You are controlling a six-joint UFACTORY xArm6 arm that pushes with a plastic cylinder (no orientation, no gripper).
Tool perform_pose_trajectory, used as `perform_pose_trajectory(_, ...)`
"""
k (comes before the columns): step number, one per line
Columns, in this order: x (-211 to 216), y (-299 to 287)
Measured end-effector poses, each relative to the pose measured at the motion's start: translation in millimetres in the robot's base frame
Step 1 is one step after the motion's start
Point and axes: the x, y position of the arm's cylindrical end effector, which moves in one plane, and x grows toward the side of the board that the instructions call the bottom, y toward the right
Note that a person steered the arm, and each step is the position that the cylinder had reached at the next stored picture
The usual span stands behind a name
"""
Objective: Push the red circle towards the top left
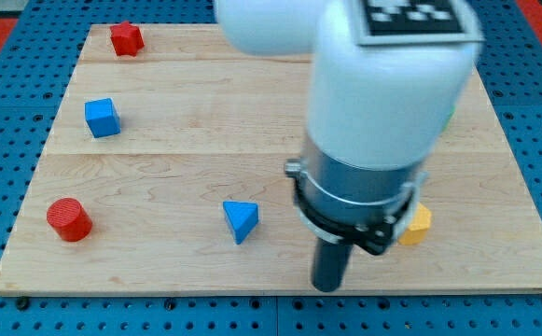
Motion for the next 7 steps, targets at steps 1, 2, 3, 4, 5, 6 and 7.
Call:
perform_pose_trajectory(1,-12,-54)
perform_pose_trajectory(2,-12,-110)
perform_pose_trajectory(3,-12,-161)
perform_pose_trajectory(4,-29,-223)
perform_pose_trajectory(5,-54,-252)
perform_pose_trajectory(6,-70,-256)
perform_pose_trajectory(7,-57,-256)
